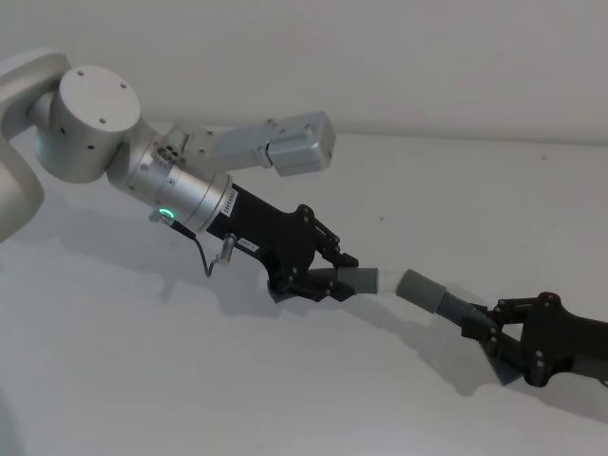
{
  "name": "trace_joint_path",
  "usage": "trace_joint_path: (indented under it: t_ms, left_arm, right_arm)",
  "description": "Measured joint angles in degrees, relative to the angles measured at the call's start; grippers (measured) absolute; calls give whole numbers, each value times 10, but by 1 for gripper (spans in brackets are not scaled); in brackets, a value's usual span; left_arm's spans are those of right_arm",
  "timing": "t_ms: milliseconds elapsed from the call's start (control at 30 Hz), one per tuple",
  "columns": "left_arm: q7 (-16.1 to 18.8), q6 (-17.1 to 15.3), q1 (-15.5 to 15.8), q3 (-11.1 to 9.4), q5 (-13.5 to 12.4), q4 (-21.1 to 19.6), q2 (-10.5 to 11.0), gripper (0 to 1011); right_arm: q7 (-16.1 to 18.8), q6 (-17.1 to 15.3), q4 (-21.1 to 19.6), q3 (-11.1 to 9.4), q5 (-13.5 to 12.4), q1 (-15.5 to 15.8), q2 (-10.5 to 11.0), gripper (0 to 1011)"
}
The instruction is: Use both hands to pick up one end of the pipe from the table, align the ends, and insert them.
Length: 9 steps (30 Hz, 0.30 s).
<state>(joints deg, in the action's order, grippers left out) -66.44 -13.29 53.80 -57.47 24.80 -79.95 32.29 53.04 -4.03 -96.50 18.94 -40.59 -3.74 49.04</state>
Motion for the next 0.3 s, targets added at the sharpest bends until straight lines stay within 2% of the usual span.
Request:
trace_joint_path:
  t_ms: [300]
  left_arm:
    - [0,0,0,0,0,1,0,353]
  right_arm:
    - [0,0,0,1,0,0,1,157]
